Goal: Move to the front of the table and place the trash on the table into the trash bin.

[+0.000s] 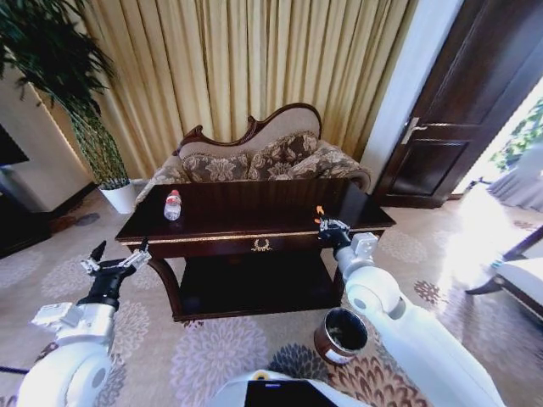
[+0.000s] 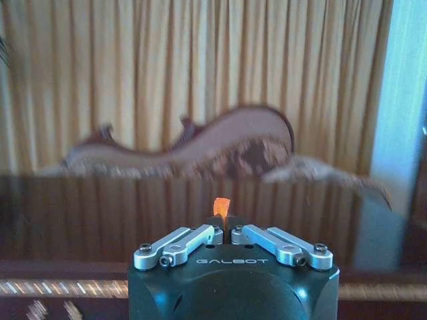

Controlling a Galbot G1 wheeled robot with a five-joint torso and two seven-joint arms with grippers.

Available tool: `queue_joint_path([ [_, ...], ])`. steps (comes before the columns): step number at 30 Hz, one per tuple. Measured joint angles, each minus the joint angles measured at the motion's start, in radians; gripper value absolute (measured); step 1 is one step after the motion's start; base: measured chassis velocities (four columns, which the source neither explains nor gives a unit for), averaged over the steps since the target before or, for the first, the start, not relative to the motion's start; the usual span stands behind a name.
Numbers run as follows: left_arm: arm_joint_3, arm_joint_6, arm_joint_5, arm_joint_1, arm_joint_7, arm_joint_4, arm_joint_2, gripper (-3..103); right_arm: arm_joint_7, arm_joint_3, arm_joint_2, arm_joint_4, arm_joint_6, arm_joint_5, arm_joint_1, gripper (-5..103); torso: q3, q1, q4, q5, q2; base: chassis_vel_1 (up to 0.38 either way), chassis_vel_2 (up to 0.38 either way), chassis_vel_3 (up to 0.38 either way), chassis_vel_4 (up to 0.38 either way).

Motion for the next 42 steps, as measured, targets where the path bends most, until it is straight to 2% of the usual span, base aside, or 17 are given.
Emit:
queue_joint_path([
  [1, 0.000, -0.001, -0.001, -0.008, 0.000, 0.001, -0.002, 100, -0.025, 0.028, 0.013, -0.084, -0.029, -0.001, -0.048, 2, 0.001, 0.002, 0.0001, 0.0006, -0.001, -0.029, 0.049, 0.054, -0.059],
  [5, -0.010, -0.001, -0.010, -0.013, 0.000, 0.001, -0.002, 100, -0.040, 0.057, 0.045, -0.208, -0.042, -0.039, -0.099, 2, 0.001, 0.002, -0.0001, 0.0005, -0.001, -0.035, 0.031, 0.040, -0.033],
  [12, -0.018, -0.001, -0.015, -0.011, -0.001, 0.000, -0.001, 100, -0.078, 0.111, 0.104, -0.365, -0.058, -0.120, -0.161, 2, 0.000, 0.000, -0.0001, 0.0001, 0.000, 0.000, 0.000, 0.000, 0.000],
  [22, -0.017, -0.001, -0.014, -0.008, -0.002, 0.002, 0.003, 100, -0.148, 0.129, 0.174, -0.580, -0.096, -0.257, -0.172, 2, 0.000, 0.001, 0.0000, 0.0004, 0.000, 0.000, 0.000, 0.000, 0.000],
  [29, -0.022, -0.002, -0.014, -0.001, -0.003, 0.000, 0.007, 100, -0.176, 0.159, 0.221, -0.718, -0.095, -0.357, -0.174, 2, 0.000, 0.001, 0.0000, 0.0001, 0.000, 0.000, 0.000, 0.000, 0.000],
  [34, -0.024, -0.003, -0.015, -0.001, -0.002, 0.006, 0.011, 100, -0.181, 0.176, 0.262, -0.826, -0.055, -0.442, -0.176, -2, 0.000, 0.001, -0.0003, 0.0005, 0.000, 0.000, 0.000, 0.000, 0.000],
  [36, -0.021, -0.003, -0.014, 0.000, -0.002, 0.008, 0.010, 100, -0.171, 0.180, 0.274, -0.841, -0.050, -0.449, -0.167, 7, 0.000, 0.001, -0.0002, 0.0002, 0.000, 0.000, 0.000, 0.000, 0.000],
  [39, -0.020, -0.003, -0.013, 0.001, -0.002, 0.007, 0.008, 100, -0.167, 0.180, 0.279, -0.845, -0.049, -0.449, -0.158, 13, 0.000, 0.001, 0.0003, 0.0000, 0.000, 0.000, 0.000, 0.000, 0.000],
  [41, -0.018, -0.003, -0.012, 0.002, -0.002, 0.006, 0.008, 100, -0.162, 0.179, 0.283, -0.849, -0.046, -0.450, -0.146, 23, 0.000, 0.001, 0.0001, 0.0001, 0.000, 0.000, 0.000, 0.000, 0.000],
  [42, -0.017, -0.003, -0.011, 0.002, -0.002, 0.006, 0.008, 100, -0.160, 0.179, 0.284, -0.850, -0.045, -0.450, -0.143, 23, 0.000, 0.001, 0.0001, 0.0002, 0.000, 0.000, 0.000, 0.000, 0.000],
])
